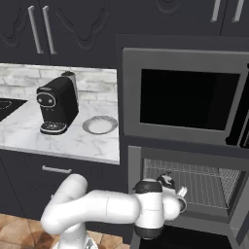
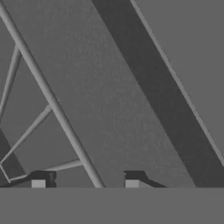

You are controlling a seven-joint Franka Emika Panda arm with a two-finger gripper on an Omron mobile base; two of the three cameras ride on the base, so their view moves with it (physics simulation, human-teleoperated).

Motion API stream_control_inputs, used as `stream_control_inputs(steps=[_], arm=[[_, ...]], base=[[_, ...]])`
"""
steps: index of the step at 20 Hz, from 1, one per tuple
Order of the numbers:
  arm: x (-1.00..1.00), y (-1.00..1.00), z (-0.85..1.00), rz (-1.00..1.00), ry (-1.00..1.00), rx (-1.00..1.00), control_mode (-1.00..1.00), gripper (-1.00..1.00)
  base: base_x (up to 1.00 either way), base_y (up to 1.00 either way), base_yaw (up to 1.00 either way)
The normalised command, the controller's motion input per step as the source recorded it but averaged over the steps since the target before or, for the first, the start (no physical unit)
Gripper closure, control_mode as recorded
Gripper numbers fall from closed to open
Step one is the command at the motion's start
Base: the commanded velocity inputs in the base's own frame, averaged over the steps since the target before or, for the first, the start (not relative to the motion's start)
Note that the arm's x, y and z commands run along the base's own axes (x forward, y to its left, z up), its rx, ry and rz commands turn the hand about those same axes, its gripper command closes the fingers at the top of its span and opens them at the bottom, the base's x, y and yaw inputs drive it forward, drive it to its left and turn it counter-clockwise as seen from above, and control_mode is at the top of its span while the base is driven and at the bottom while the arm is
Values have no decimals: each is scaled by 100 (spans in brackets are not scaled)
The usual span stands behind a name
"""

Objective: Take the fish from the oven and place it on the plate on the counter.

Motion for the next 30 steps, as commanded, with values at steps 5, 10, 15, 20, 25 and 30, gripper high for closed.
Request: stream_control_inputs(steps=[5,10,15,20,25,30], arm=[[-76,-7,-52,3,10,1,-100,100],[-86,-10,-53,4,8,2,-100,100],[-97,-13,-56,5,5,2,-100,100],[-100,-13,-58,6,3,1,-100,100],[-100,-13,-58,7,1,2,-100,100],[-100,-11,-57,7,0,2,-100,100]], base=[[0,0,0],[0,0,0],[0,0,0],[0,0,0],[0,0,0],[0,0,0]])
